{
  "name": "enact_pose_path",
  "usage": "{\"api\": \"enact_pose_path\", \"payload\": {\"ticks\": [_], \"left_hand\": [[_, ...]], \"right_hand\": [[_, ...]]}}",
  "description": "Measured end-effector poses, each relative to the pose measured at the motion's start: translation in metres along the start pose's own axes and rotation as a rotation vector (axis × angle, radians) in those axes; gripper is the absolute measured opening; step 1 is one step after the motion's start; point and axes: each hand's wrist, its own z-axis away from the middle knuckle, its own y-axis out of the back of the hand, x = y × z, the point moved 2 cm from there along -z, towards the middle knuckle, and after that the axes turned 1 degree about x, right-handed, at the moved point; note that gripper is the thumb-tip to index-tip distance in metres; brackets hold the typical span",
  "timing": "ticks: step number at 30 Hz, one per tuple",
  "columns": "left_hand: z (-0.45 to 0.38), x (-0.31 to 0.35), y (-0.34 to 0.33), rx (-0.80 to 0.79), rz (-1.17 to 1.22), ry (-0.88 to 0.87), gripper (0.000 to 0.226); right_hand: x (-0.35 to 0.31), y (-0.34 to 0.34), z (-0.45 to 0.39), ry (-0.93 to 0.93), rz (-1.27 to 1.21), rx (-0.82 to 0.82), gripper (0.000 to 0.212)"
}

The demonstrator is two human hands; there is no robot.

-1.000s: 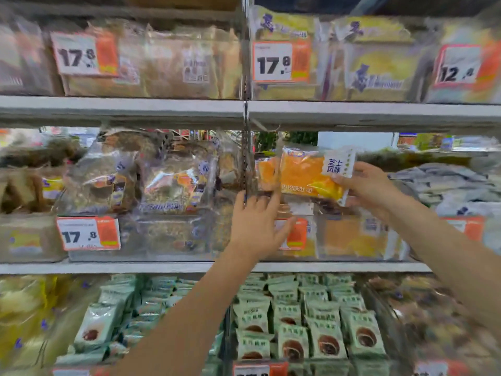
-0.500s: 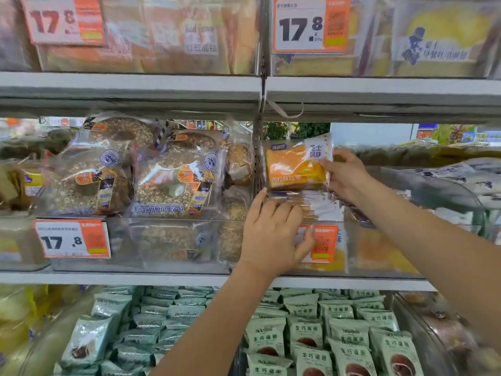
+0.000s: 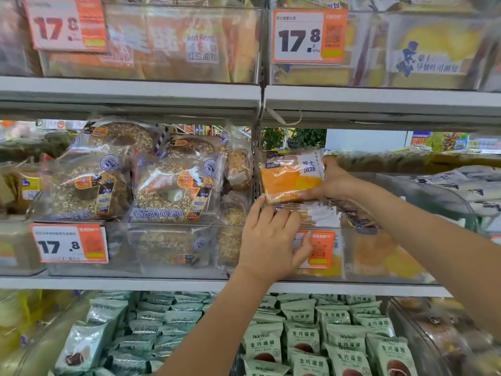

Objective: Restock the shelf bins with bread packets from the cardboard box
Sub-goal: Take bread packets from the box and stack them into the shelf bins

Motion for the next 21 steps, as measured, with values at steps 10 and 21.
{"api": "enact_pose_path", "payload": {"ticks": [10,21], "left_hand": [[0.0,0.0,-0.001,0.007,0.012,0.01,0.032],[0.0,0.0,0.001,-0.009,0.009,0.018,0.031]], "right_hand": [[0.011,-0.012,-0.009,-0.07,-0.594,0.197,0.06],[-0.029,-0.012,-0.017,0.495,0.893,0.019,0.124]]}}
